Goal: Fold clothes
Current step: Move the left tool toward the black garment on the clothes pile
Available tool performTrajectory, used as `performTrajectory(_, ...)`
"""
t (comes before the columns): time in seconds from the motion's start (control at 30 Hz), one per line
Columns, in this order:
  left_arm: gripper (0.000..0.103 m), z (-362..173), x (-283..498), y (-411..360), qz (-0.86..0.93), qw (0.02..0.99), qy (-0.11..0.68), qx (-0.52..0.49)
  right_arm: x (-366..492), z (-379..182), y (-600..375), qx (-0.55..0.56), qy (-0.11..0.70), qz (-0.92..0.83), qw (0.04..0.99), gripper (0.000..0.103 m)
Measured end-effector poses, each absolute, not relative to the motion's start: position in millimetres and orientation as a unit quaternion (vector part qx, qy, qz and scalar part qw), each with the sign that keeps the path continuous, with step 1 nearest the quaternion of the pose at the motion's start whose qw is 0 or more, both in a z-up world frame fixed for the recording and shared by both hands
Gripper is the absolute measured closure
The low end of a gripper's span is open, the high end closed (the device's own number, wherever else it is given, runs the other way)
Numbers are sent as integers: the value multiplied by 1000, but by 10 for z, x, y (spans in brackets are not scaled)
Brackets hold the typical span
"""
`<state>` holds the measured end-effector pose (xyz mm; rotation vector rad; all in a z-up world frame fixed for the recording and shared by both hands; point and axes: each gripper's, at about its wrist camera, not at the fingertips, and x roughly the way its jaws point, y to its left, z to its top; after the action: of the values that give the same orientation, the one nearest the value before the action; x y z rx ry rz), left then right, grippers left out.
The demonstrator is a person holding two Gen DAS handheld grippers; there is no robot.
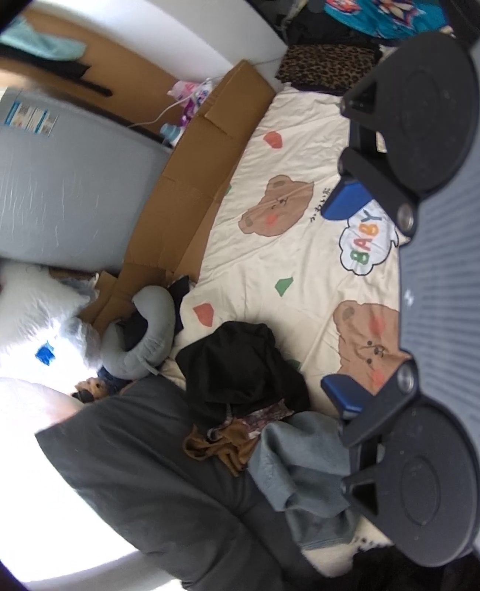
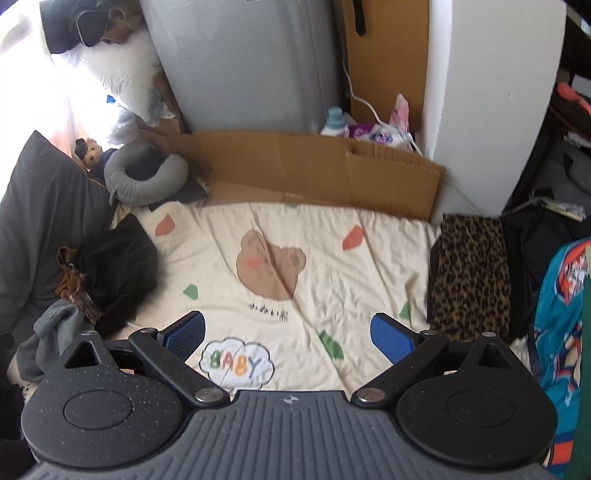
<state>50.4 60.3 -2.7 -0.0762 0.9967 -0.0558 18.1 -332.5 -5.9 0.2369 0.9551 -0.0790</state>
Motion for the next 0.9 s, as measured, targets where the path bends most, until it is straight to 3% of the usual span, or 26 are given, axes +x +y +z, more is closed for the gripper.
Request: performTrajectory(0.9,3,-424,1142,1175,18,885,463,-49,904,-586,-3172,116,462,-18,879,3)
